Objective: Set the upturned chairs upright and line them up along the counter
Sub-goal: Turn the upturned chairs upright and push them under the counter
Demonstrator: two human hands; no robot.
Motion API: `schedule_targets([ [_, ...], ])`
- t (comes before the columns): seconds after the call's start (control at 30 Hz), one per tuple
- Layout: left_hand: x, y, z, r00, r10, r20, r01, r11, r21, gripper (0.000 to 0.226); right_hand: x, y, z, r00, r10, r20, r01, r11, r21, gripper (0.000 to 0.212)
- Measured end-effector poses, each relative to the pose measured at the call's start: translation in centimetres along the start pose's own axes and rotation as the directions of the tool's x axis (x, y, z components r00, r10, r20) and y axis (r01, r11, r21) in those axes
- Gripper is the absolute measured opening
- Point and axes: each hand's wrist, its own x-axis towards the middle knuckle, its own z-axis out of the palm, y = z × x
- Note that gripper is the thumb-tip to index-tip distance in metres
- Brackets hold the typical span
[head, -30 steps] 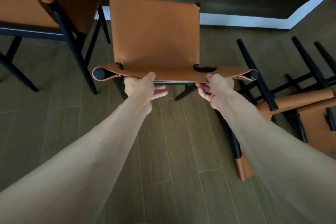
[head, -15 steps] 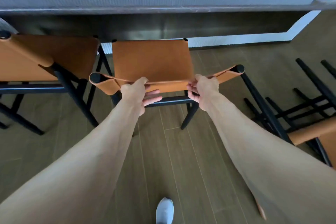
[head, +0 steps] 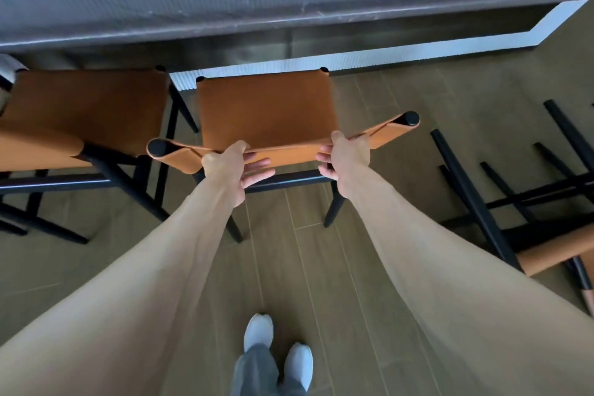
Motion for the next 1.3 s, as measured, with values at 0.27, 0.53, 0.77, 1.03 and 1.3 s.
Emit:
schedule_targets([
  [0.27, -2.7, -1.6, -1.3, 0.992, 0.03, 0.121, -0.047, 0.99, 0.136, 0.049, -1.1, -0.5, -1.4, 0.999, 0.046, 0.002, -0.045, 0.982, -0.182, 0.037],
  [0.53, -8.3, -6.5, 0.2, 0.87, -0.094, 0.484, -0.267, 0.735, 0.623, 0.061, -7.0, 3.7, -17.7, 0.987, -0.129, -0.099, 0.104, 0.968, -0.226, 0.043],
  [0.77, -18.8, -10.4, 10.7, 0.737, -0.083, 0.671, -0.462, 0.662, 0.59, 0.045, -17.8, 5.7, -37.1, 0.902, -0.164, -0.4, 0.179, 0.984, 0.0, 0.037],
  [1.03, -40.9, -25.5, 19.6, 0.614, -0.099, 0.783, -0.481, 0.74, 0.47, 0.046, -32.8, 12.1, -59.3, 0.788, -0.173, -0.591, 0.316, 0.937, 0.147, 0.047],
  [1.3, -63.9, -40.2, 22.9, 0.422, -0.196, 0.885, -0.513, 0.754, 0.411, 0.04, -42.7, 13.3, -77.4, 0.697, -0.197, -0.69, 0.477, 0.846, 0.241, 0.042],
])
